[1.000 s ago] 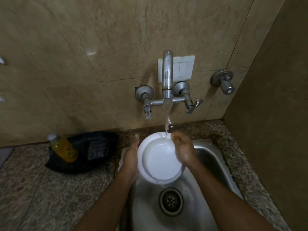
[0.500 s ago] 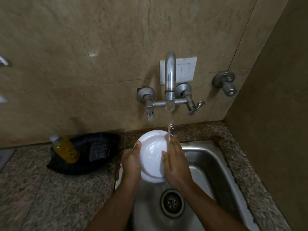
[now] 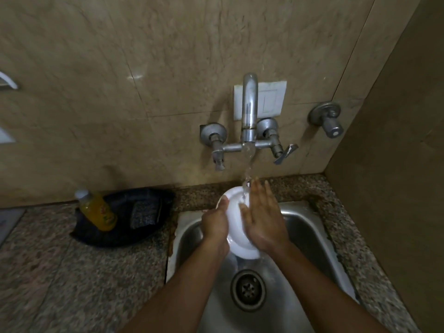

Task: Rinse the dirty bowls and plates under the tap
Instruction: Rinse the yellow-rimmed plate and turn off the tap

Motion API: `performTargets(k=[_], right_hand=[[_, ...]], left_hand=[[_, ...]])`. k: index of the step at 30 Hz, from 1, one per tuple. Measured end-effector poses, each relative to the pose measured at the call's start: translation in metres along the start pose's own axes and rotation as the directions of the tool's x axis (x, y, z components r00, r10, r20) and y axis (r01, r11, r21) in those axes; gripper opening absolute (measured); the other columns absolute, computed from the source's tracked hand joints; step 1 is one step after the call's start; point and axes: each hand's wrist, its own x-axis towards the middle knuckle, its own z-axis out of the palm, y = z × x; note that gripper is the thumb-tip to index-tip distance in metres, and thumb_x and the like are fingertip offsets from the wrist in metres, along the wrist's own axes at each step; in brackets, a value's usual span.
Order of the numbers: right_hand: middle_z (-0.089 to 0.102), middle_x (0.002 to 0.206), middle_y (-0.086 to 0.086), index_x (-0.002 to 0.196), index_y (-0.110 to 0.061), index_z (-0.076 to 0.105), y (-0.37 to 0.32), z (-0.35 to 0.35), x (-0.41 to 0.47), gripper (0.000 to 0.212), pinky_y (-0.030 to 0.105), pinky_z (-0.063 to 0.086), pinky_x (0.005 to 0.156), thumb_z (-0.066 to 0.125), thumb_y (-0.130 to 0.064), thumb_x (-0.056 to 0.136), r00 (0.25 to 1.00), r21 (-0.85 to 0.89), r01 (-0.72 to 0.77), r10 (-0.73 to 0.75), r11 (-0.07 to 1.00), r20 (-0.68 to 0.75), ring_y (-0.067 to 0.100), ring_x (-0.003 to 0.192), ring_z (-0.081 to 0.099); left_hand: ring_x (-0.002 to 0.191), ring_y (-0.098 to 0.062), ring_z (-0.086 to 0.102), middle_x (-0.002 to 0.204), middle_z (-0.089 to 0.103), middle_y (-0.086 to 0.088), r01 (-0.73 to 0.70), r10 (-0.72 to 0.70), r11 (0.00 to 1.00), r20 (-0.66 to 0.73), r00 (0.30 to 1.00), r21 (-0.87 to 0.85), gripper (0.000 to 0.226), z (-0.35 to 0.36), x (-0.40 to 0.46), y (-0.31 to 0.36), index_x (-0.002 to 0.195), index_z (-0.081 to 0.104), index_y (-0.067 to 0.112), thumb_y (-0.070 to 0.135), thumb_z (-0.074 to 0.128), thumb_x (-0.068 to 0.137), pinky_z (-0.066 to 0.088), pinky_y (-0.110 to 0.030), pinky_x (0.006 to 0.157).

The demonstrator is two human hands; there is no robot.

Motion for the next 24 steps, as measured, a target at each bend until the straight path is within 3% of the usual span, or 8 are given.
performTargets(k=[4, 8, 12, 13, 15, 17, 20, 24], right_hand=[[-0.005, 0.163, 0.001, 0.156, -0.018, 0.002, -0.010, 0.003, -0.035, 0.062, 0.037, 0.002, 0.121, 0.026, -0.040, 0.102, 0.911, -0.022, 0.407, -0.404, 0.913, 0.086, 0.017, 0.150, -0.005], [-0.001, 0.163, 0.000, 0.150, -0.034, -0.010, 0.000, 0.004, -0.002, 0.058, 0.049, 0.013, 0.119, 0.013, -0.051, 0.099, 1.000, -0.006, 0.012, -0.012, 1.000, 0.006, 0.022, 0.150, -0.004], [-0.007, 0.163, 0.001, 0.155, -0.025, -0.002, -0.011, 0.000, -0.023, 0.062, 0.043, 0.002, 0.121, 0.022, -0.043, 0.101, 0.915, -0.048, 0.400, -0.395, 0.915, 0.082, 0.020, 0.149, -0.011], [-0.007, 0.163, -0.001, 0.155, -0.028, -0.001, 0.003, 0.000, -0.030, 0.061, 0.042, 0.001, 0.121, 0.022, -0.045, 0.101, 0.930, -0.029, 0.363, -0.361, 0.931, 0.061, 0.017, 0.149, -0.012], [-0.001, 0.163, -0.006, 0.151, -0.044, 0.004, 0.026, -0.003, -0.027, 0.059, 0.042, 0.006, 0.121, 0.020, -0.059, 0.096, 0.999, 0.201, -0.041, 0.036, 0.979, 0.027, 0.013, 0.149, -0.007], [0.017, 0.161, -0.005, 0.147, -0.049, 0.013, 0.034, -0.005, -0.009, 0.056, 0.041, 0.019, 0.118, 0.028, -0.063, 0.094, 0.915, 0.562, -0.392, 0.371, 0.729, 0.158, 0.017, 0.147, 0.016], [0.038, 0.150, 0.007, 0.148, -0.028, 0.031, 0.037, -0.007, 0.004, 0.049, 0.041, 0.036, 0.105, 0.043, -0.037, 0.102, 0.825, 0.797, -0.458, 0.524, 0.394, 0.214, 0.028, 0.130, 0.041], [0.062, 0.124, 0.010, 0.125, -0.021, 0.059, 0.046, -0.013, -0.005, 0.040, 0.048, 0.047, 0.098, 0.053, -0.045, 0.094, 0.691, 0.844, -0.536, 0.570, -0.008, 0.444, 0.031, 0.110, 0.058]], left_hand=[[0.085, -0.027, 0.072, 0.091, 0.076, -0.010, 0.059, -0.058, 0.996, 0.015, 0.998, -0.071, 0.046, 0.002, 0.000, 0.014, 0.099, 0.072, 0.007, 0.050, 0.071, 0.081, 0.057, -0.040, 0.086], [0.091, -0.028, 0.071, 0.098, 0.075, -0.007, 0.010, -0.009, 0.999, -0.015, 1.000, 0.038, 0.061, 0.006, 0.000, 0.004, 0.104, 0.072, 0.012, 0.062, 0.071, 0.069, 0.055, -0.045, 0.092], [0.085, -0.033, 0.073, 0.091, 0.077, -0.012, 0.027, -0.025, 0.998, 0.030, 0.999, -0.055, 0.060, 0.004, 0.009, 0.023, 0.096, 0.073, 0.009, 0.061, 0.071, 0.066, 0.058, -0.050, 0.086], [0.086, -0.035, 0.073, 0.093, 0.076, -0.012, 0.030, -0.028, 0.998, 0.035, 0.999, -0.063, 0.063, 0.003, 0.008, 0.026, 0.098, 0.072, 0.010, 0.063, 0.071, 0.064, 0.057, -0.052, 0.085], [0.091, -0.038, 0.070, 0.102, 0.074, -0.013, 0.060, -0.056, 0.997, 0.070, 0.996, -0.058, 0.061, 0.006, 0.005, 0.026, 0.106, 0.069, 0.013, 0.061, 0.069, 0.068, 0.056, -0.058, 0.084], [0.097, -0.040, 0.068, 0.109, 0.072, -0.014, 0.122, -0.106, 0.988, 0.163, 0.981, -0.093, 0.052, 0.015, -0.001, 0.024, 0.115, 0.066, 0.015, 0.054, 0.065, 0.080, 0.053, -0.062, 0.086], [0.106, -0.044, 0.063, 0.116, 0.069, -0.017, 0.194, -0.144, 0.970, 0.293, 0.945, -0.149, 0.045, 0.027, -0.010, 0.027, 0.125, 0.061, 0.017, 0.043, 0.058, 0.089, 0.049, -0.066, 0.090], [0.108, -0.039, 0.064, 0.115, 0.069, -0.021, 0.200, -0.107, 0.964, 0.433, 0.895, -0.174, 0.031, 0.025, -0.022, 0.033, 0.123, 0.062, 0.004, 0.018, 0.050, 0.098, 0.056, -0.047, 0.085]])
